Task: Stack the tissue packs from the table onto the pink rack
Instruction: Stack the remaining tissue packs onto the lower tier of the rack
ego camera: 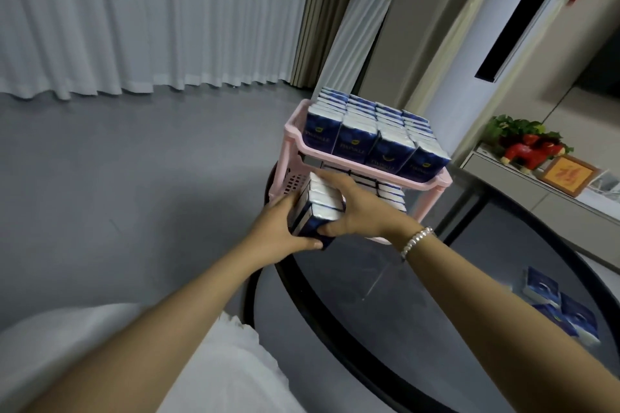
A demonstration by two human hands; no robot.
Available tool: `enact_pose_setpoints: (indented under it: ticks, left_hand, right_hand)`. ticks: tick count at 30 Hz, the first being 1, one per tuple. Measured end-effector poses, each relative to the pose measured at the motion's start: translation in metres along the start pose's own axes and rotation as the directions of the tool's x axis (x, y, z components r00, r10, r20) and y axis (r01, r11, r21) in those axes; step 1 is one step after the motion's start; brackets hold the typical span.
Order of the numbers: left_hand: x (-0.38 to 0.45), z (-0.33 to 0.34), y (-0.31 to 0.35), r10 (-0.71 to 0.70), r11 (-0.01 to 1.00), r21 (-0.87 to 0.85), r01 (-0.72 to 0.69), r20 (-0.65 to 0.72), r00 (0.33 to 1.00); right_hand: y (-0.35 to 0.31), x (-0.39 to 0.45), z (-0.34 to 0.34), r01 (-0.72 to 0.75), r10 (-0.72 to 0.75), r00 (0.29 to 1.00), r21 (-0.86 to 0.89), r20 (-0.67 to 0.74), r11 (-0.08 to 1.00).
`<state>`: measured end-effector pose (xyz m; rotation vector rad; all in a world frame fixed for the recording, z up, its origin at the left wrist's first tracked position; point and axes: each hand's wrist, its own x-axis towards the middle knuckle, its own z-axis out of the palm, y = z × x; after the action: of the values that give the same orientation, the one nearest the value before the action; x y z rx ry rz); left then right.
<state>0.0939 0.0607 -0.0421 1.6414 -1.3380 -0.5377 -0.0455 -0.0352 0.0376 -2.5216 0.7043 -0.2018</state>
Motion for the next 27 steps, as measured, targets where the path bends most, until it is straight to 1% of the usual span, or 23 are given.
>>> enact_pose_setpoints:
  ticks: [3, 5, 6, 8, 10, 13, 16, 18, 20, 22, 25, 27]
  left_hand:
    - [0.003, -0.006, -0.007, -0.108, 0.993, 0.021, 0.112, -0.143, 0.984]
    - [0.007, -0.009, -0.014, -0.153, 0.987, 0.019, 0.158, -0.175, 0.973]
    - [0.009, -0.01, -0.016, -0.17, 0.985, -0.008, 0.171, -0.165, 0.972]
    - [0.017, -0.013, -0.023, -0.193, 0.979, -0.091, 0.185, -0.099, 0.976]
    - [0.027, -0.015, -0.029, -0.171, 0.977, -0.132, 0.165, -0.034, 0.985]
    - [0.037, -0.011, -0.034, -0.148, 0.963, -0.235, 0.133, -0.045, 0.988]
    - [0.042, -0.001, -0.04, -0.178, 0.955, -0.261, 0.14, -0.131, 0.975]
    - [0.044, 0.004, -0.043, -0.175, 0.962, -0.244, 0.121, -0.211, 0.962]
    - [0.047, 0.007, -0.045, -0.167, 0.967, -0.234, 0.106, -0.258, 0.952]
    - [0.05, 0.007, -0.045, -0.18, 0.964, -0.242, 0.114, -0.273, 0.945]
    - [0.054, 0.005, -0.048, -0.217, 0.95, -0.284, 0.132, -0.291, 0.932]
    - [0.054, 0.005, -0.048, -0.224, 0.947, -0.289, 0.137, -0.29, 0.93]
  right_hand:
    - [0.0, 0.019, 0.005, 0.001, 0.001, 0.998, 0.029, -0.058, 1.0]
    - [0.001, 0.029, 0.012, 0.013, -0.011, 0.997, 0.034, -0.07, 0.999]
    - [0.003, 0.033, 0.015, 0.02, -0.017, 0.996, 0.038, -0.084, 0.999]
    - [0.006, 0.042, 0.02, 0.029, -0.025, 0.99, 0.026, -0.136, 0.999]
    - [0.008, 0.048, 0.02, 0.024, -0.023, 0.983, 0.007, -0.184, 1.0]
    - [0.012, 0.06, 0.022, -0.007, 0.004, 0.975, -0.013, -0.221, 1.0]
    - [0.017, 0.073, 0.021, -0.084, 0.071, 0.976, -0.058, -0.205, 0.995]
    - [0.021, 0.082, 0.018, -0.162, 0.152, 0.974, -0.048, -0.17, 0.986]
    - [0.023, 0.09, 0.016, -0.209, 0.204, 0.968, -0.023, -0.147, 0.978]
    - [0.024, 0.097, 0.015, -0.244, 0.244, 0.961, 0.016, -0.132, 0.97]
    - [0.021, 0.108, 0.015, -0.294, 0.295, 0.951, 0.025, -0.099, 0.956]
    - [0.02, 0.115, 0.015, -0.297, 0.299, 0.95, 0.027, -0.088, 0.954]
